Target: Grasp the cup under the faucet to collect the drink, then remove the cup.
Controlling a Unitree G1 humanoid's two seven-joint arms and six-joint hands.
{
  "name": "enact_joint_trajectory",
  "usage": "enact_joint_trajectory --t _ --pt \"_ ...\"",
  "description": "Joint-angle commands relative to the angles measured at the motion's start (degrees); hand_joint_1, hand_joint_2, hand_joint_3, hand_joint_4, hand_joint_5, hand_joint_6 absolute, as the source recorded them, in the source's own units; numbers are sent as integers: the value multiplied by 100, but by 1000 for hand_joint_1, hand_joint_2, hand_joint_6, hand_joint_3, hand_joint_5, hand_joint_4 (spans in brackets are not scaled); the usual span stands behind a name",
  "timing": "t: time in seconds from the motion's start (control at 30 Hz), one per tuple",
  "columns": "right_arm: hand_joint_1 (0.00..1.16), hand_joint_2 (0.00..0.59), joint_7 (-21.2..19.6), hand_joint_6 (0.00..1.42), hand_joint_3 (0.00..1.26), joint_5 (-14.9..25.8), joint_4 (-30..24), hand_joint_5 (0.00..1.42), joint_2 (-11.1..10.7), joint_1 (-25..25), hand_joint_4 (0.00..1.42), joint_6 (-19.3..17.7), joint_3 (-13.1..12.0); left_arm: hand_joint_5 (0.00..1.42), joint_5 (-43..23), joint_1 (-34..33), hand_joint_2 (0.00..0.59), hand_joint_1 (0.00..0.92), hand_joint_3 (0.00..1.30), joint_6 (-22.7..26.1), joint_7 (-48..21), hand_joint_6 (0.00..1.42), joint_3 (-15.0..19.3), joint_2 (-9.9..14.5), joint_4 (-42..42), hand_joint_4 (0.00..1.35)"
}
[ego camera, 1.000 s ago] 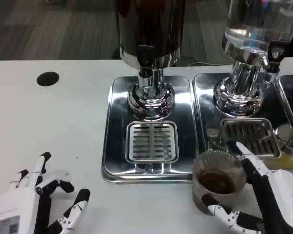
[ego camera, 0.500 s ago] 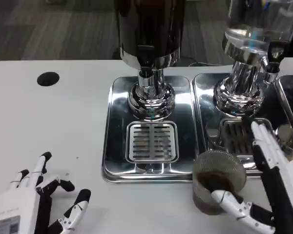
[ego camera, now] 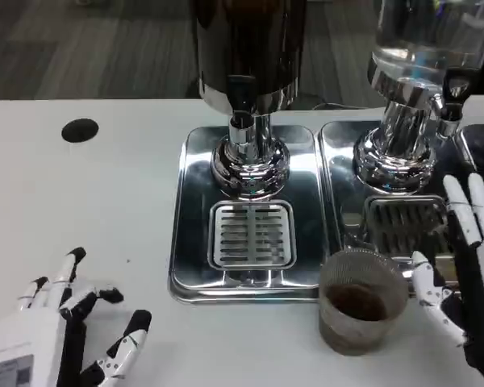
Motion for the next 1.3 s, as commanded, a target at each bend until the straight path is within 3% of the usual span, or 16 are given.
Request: enact_joint_trajectory --t 0.03,0.13,0.27,0.47,0.7,0.9,1.3 --pt "0 513 -272 0 65 -216 671 0 -151 -344 0 241 88 140 153 -62 173 0 299 45 55 124 15 31 -99 1" --pt "0 517 -335 0 65 -284 1043 0 -220 -529 0 413 181 105 233 -75 137 0 182 101 65 93 -4 25 -135 0" --pt "0 551 -472 0 65 -274 1408 0 -263 -693 0 702 252 70 416 -41 145 0 90 180 154 66 3 15 -201 0" --pt "0 561 -618 0 65 33 1745 0 -375 -792 0 751 205 65 451 -46 153 0 86 238 110 51 4 20 -159 0" --pt "0 567 -1073 0 61 415 2160 0 -501 -769 0 480 273 64 697 -5 169 0 86 477 81 46 -144 -45 -258 0" --pt "0 575 -1255 0 57 524 2463 0 -570 -844 0 375 384 64 728 55 174 0 86 538 101 45 -160 -52 -259 0" --pt "0 585 -1436 0 46 625 2566 0 -631 -860 0 366 578 64 672 26 179 0 94 570 40 44 -210 -17 -192 0"
